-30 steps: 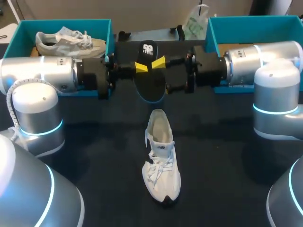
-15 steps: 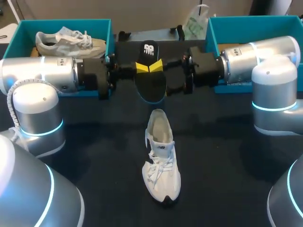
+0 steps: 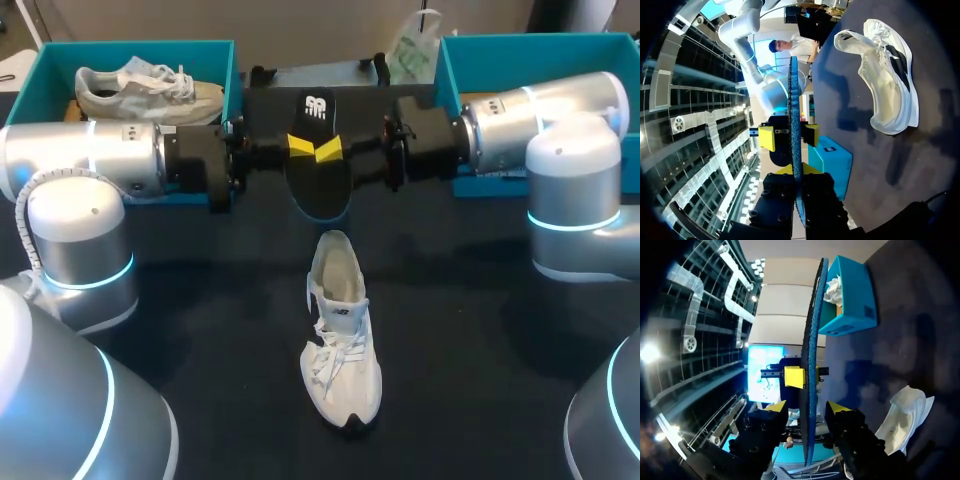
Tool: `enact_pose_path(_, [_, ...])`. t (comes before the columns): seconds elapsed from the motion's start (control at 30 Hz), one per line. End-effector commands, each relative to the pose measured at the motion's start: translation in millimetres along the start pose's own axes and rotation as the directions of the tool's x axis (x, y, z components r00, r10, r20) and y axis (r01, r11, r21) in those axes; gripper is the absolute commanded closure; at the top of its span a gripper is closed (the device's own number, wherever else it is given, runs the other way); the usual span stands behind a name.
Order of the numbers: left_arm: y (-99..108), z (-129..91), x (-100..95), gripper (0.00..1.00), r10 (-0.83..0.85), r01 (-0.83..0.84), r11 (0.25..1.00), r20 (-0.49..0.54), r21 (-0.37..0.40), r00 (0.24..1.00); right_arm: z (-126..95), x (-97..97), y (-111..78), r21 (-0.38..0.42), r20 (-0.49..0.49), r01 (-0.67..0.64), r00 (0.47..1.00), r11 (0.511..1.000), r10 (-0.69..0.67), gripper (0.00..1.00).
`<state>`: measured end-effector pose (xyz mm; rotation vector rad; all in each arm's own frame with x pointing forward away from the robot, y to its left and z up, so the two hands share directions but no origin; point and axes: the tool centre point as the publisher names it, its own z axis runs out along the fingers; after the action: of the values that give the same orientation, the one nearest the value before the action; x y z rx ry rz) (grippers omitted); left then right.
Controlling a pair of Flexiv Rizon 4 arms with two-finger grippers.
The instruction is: Take the shoe out of the shoebox, open the shoe tongue, remove and reinsert the insole, then place the shoe into the shoebox
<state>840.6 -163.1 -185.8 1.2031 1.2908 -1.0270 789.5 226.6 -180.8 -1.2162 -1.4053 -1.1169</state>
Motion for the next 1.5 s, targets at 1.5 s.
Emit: enact_pose_path(1.5, [-0.5, 1.3, 0.6, 1.00, 0.002, -0.002, 1.000, 0.000, -0.002, 1.000, 1.9, 1.7, -1.3, -0.013, 0.008, -0.022, 1.000, 1.000, 0.022, 0.82])
